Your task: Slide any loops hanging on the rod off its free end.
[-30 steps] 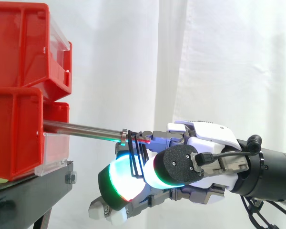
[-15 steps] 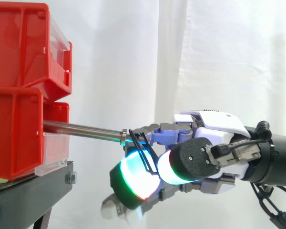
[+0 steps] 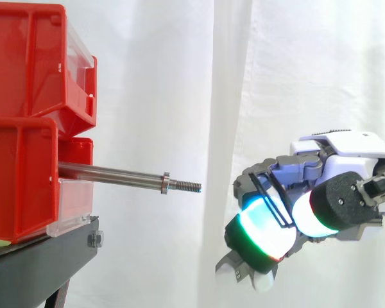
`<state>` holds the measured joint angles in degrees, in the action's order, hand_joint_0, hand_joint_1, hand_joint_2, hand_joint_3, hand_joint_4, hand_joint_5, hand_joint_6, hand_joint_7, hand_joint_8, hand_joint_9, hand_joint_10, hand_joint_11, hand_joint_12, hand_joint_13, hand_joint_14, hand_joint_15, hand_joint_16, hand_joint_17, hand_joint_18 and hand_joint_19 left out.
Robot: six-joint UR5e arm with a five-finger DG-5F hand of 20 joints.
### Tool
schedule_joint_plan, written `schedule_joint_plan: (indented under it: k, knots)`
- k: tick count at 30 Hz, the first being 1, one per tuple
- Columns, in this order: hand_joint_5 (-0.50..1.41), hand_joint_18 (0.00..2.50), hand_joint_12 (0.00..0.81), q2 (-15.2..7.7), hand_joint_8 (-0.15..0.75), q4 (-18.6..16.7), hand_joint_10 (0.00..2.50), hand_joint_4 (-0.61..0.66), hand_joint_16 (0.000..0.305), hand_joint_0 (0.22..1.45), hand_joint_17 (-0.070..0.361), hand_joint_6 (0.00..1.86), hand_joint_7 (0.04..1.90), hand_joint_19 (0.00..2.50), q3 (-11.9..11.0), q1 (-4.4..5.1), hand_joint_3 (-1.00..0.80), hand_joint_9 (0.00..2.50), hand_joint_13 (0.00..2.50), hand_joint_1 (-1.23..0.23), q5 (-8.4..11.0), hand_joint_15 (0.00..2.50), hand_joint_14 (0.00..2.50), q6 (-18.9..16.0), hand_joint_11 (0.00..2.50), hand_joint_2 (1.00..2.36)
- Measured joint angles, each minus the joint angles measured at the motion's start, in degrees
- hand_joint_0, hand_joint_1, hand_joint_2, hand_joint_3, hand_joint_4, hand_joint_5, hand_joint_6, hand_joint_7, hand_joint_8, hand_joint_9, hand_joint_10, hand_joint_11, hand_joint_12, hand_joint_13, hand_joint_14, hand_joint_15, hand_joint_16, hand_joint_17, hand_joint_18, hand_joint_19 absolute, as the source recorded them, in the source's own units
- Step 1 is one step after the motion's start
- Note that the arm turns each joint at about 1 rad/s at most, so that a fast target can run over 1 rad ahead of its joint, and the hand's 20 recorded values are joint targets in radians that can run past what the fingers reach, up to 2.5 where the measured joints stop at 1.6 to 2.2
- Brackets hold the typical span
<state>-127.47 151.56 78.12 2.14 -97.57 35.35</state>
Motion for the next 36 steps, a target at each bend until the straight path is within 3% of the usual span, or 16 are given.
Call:
schedule_joint_plan:
  k: [7,16,22,30,36]
  knots:
    - [-0.19,0.57,0.316,1.6,0.328,4.0,0.01,0.1,0.039,0.57,0.088,0.87,1.05,0.03,0.7,0.05,-0.07,0.8,0.6,-0.71,1.1,0.0,0.0,-0.2,0.29,1.03]
    - [-0.19,0.57,0.316,4.5,0.326,11.6,0.01,0.12,0.039,0.57,0.089,0.86,1.06,0.04,0.7,0.58,-0.1,0.8,0.61,-0.72,6.53,0.0,0.0,-1.4,0.27,1.03]
    - [-0.19,0.57,0.319,6.9,0.331,16.3,0.01,0.13,0.04,0.55,0.09,0.86,1.08,0.04,0.7,2.13,-0.11,0.81,0.61,-0.68,11.15,0.0,0.0,-3.3,0.28,1.03]
    - [-0.19,0.56,0.321,10.5,0.331,22.7,0.01,0.14,0.04,0.55,0.09,0.86,1.1,0.04,0.7,4.99,-0.13,0.81,0.6,-0.64,17.46,0.0,0.0,-7.2,0.28,1.02]
    - [-0.18,0.54,0.323,11.1,0.329,25.1,0.01,0.13,0.04,0.54,0.091,0.86,1.12,0.05,0.7,6.4,-0.11,0.81,0.59,-0.61,19.56,0.0,0.0,-12.0,0.27,1.02]
